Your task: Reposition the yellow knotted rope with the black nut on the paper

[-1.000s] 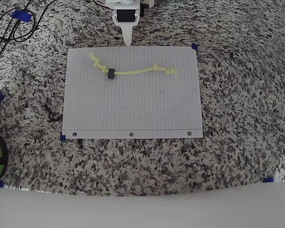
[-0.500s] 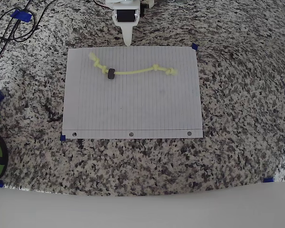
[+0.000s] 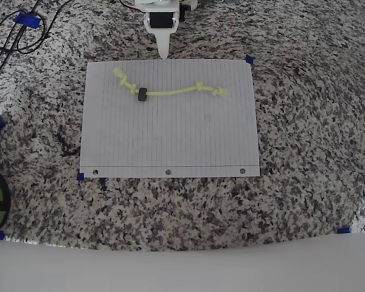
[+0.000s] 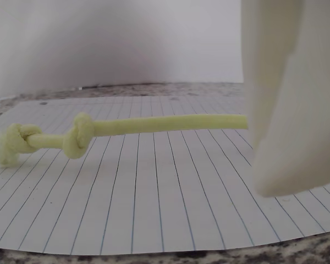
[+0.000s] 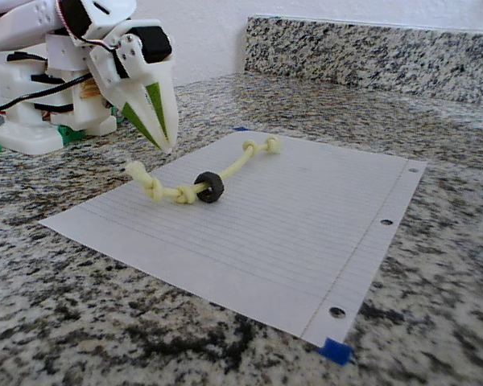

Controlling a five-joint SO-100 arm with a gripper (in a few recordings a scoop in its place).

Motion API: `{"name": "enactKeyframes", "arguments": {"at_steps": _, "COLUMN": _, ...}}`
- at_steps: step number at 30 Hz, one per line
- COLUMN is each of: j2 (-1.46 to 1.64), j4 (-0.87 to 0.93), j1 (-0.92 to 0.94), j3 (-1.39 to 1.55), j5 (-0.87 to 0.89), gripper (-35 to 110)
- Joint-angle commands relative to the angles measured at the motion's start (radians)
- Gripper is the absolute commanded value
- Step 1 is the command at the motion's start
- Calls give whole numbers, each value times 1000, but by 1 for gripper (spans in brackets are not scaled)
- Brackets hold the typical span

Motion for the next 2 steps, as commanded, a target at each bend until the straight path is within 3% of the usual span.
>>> {"name": "enactKeyframes", "arguments": {"at_steps": 1, "j2": 8, "j4": -11, "j1": 0, "j3": 2, "j5": -2, "gripper": 0}}
{"name": "enactKeyframes", "arguments": {"at_steps": 2, "j2": 8, "j4": -11, "j1": 0, "j3": 2, "j5": -2, "gripper": 0}}
